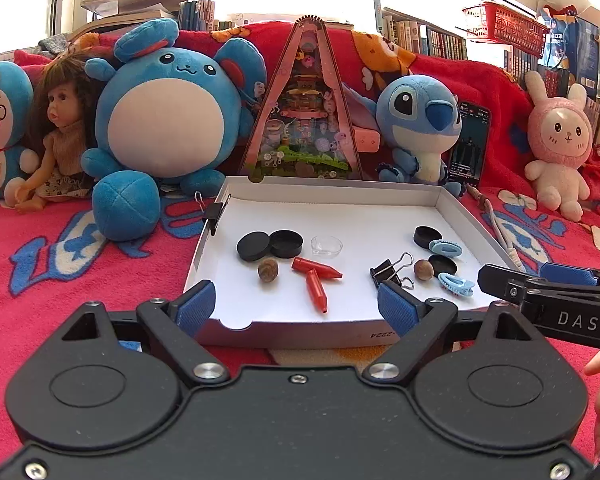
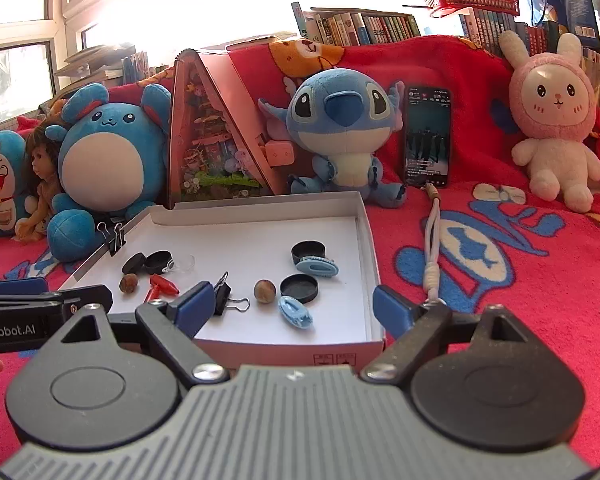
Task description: Organize rigid objects
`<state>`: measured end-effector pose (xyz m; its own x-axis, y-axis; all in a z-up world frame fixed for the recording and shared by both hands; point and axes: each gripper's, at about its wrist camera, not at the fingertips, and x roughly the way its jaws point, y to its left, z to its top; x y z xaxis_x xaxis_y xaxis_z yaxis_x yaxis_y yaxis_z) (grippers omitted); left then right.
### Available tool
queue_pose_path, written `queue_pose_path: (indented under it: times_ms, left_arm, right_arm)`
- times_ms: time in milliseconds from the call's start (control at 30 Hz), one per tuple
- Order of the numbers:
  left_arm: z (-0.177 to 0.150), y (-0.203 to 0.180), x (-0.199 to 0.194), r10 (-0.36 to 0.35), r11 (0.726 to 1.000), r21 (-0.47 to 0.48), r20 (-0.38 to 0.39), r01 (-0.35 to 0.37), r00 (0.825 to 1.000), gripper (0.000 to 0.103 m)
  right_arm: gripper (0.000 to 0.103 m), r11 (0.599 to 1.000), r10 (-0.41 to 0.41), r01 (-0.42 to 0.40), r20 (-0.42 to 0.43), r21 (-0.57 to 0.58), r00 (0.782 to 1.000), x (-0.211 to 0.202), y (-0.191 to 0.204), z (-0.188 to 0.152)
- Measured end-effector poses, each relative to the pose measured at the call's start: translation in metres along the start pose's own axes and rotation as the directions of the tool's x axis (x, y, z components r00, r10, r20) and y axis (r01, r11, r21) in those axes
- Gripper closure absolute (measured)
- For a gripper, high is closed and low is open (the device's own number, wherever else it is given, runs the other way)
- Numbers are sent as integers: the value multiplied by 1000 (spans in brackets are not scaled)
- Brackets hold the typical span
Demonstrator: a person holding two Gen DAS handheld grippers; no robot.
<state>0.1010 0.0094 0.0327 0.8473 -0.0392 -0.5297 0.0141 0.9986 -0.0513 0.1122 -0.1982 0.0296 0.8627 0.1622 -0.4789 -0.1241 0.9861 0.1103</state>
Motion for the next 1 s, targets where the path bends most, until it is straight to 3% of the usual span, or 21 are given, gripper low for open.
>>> queue_pose_path:
  times_ms: [200, 467, 600, 1000]
  left_arm:
    - [-25, 1, -9, 36, 999, 10, 5, -36, 999, 14]
    - [-50, 4, 6, 64, 998, 18, -66, -63, 996, 14]
    - [-52, 6, 14, 70, 998, 14, -85, -69, 994, 14]
    - [-48, 9, 29, 94, 996, 23, -99, -92, 991, 2]
  right_arm:
    - [8, 1000, -13, 13, -8, -15, 1000, -12, 1, -22]
    - [5, 998, -23, 17, -98, -58, 995, 0, 3, -47]
    - [0, 997, -32, 23, -125, -68, 992, 7, 6, -48]
    - [0, 995, -54, 40, -162, -88, 985, 20, 10, -48]
